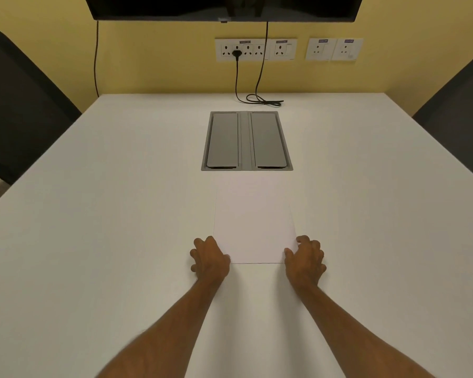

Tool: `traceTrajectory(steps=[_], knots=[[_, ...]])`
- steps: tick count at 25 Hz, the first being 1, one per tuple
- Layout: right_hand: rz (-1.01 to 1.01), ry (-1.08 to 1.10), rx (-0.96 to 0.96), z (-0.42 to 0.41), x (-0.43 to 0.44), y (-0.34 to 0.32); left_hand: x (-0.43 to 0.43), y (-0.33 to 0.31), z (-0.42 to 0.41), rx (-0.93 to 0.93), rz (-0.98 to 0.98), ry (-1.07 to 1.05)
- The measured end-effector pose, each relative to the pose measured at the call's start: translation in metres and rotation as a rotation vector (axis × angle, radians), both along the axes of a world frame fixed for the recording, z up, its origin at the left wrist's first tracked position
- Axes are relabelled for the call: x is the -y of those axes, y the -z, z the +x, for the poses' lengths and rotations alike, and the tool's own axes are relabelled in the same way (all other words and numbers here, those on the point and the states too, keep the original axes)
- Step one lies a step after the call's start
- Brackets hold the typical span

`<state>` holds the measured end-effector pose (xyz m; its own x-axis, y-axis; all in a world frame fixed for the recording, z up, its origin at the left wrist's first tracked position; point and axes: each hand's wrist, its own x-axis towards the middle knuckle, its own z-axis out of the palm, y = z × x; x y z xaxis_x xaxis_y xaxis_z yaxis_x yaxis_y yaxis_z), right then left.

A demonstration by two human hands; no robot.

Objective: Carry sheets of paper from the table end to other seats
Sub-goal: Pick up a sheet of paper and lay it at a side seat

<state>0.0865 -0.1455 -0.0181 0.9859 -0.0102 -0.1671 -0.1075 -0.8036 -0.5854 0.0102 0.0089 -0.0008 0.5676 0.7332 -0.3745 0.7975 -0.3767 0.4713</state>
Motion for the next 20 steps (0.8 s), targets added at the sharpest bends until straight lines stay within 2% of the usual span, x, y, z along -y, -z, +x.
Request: traceTrajectory(steps=[3,5,13,20], knots=[[0.217,0.089,0.014,0.005,0.0,0.002,-0.004,0.0,0.001,0.084,-0.046,-0.055],[0.288,0.141,-0.001,0.007,0.0,0.001,-0.007,0.002,0.0,0.112,-0.036,-0.067],[0.236,0.117,0.098,0.009,0.004,0.003,-0.01,0.011,-0.004,0.165,-0.031,-0.078],[0.477,0.236,0.01,0.012,0.006,0.005,-0.016,0.019,-0.011,0.261,-0.077,-0.1]])
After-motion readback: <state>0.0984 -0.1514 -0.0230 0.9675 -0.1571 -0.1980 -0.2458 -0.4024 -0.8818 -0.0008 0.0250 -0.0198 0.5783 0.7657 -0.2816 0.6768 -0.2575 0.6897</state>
